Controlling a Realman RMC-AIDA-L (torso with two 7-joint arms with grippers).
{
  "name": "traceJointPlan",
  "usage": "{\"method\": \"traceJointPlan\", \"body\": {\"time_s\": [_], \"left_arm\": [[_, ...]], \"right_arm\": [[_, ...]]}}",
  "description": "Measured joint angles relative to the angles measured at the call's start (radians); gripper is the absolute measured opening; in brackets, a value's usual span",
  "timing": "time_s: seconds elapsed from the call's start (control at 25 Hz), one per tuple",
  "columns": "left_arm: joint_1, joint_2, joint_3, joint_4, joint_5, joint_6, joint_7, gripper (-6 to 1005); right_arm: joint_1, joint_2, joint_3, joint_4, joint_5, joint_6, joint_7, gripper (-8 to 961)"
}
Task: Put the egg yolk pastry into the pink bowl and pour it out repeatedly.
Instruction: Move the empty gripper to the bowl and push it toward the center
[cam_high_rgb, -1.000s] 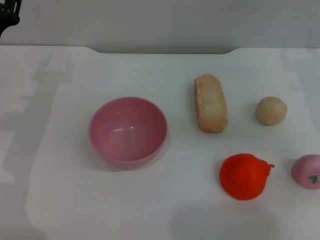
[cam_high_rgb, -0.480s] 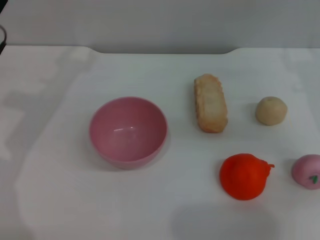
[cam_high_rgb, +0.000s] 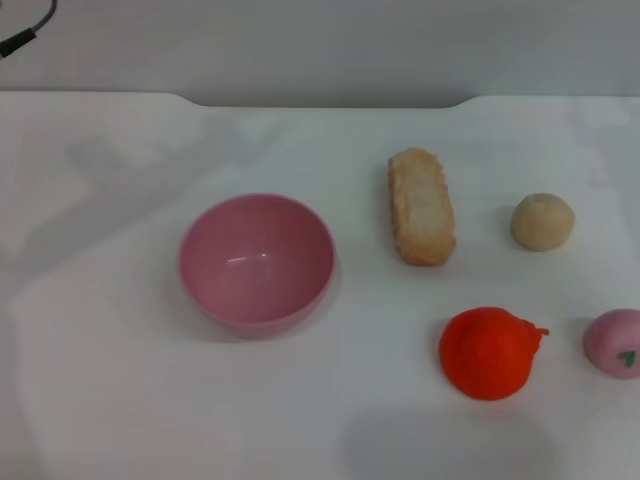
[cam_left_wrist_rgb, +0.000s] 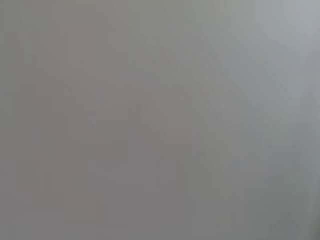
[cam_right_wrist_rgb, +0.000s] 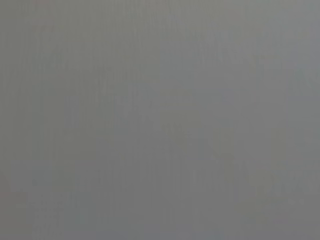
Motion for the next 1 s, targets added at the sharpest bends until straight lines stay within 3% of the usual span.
{"method": "traceJointPlan", "body": {"time_s": [0.2, 0.36, 0.48, 0.68, 0.84, 0.92, 0.96, 1.0], "left_arm": [[-0.055, 0.067, -0.004, 0.112, 0.292, 0.113, -0.342, 528], [-0.096, 0.072, -0.032, 0.242, 0.64, 0.163, -0.64, 528], [-0.139, 0.052, -0.047, 0.371, 0.952, 0.246, -0.857, 528], [-0.2, 0.008, -0.052, 0.453, 1.259, 0.362, -1.045, 529], [-0.223, -0.028, -0.052, 0.455, 1.325, 0.428, -1.09, 529], [-0.223, -0.028, -0.052, 0.455, 1.325, 0.428, -1.09, 529], [-0.227, -0.068, -0.052, 0.456, 1.399, 0.449, -1.11, 529], [-0.222, -0.085, -0.052, 0.454, 1.439, 0.431, -1.112, 529]], "right_arm": [[-0.001, -0.001, 0.0, 0.0, 0.0, 0.0, 0.0, 725], [-0.002, -0.001, 0.0, 0.0, 0.0, 0.0, 0.0, 725], [-0.004, -0.001, 0.0, -0.002, 0.0, -0.002, 0.0, 726], [-0.006, -0.003, 0.001, -0.002, 0.0, -0.002, 0.0, 726], [-0.012, -0.003, 0.001, -0.002, 0.0, -0.005, 0.0, 725], [-0.015, -0.002, 0.001, -0.003, 0.0, -0.007, 0.0, 725], [-0.015, -0.002, 0.001, -0.003, 0.0, -0.008, 0.0, 725], [-0.014, -0.002, 0.001, -0.003, 0.0, -0.009, 0.0, 725]]}}
